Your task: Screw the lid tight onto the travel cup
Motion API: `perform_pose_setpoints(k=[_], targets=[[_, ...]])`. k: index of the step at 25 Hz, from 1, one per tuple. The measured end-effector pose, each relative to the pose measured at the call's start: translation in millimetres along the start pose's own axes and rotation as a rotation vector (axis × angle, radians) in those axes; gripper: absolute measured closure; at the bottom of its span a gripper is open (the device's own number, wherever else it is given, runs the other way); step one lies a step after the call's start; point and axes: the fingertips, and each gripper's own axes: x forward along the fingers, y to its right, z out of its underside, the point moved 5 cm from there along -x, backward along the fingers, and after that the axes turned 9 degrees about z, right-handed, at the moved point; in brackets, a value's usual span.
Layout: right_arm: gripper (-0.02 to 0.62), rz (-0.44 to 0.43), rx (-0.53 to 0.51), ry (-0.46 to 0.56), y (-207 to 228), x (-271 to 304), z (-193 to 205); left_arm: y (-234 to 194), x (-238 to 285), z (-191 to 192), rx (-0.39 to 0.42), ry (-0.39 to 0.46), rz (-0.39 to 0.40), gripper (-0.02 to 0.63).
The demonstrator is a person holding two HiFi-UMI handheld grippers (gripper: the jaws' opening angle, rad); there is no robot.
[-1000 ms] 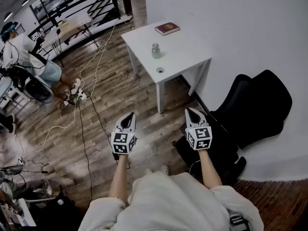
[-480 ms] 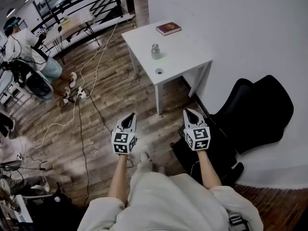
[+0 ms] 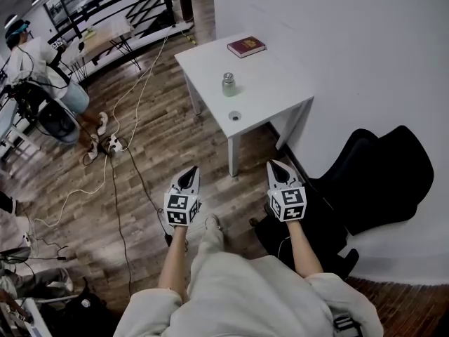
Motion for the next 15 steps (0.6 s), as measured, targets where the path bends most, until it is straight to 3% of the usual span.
perform_pose_setpoints(k=[15], targets=[[0.597,0.071,-0.011,-0.039,-24.0,168.1,-49.0,-160.9,101.8,-36.4,-0.013,-0.003,0.094,0.598]])
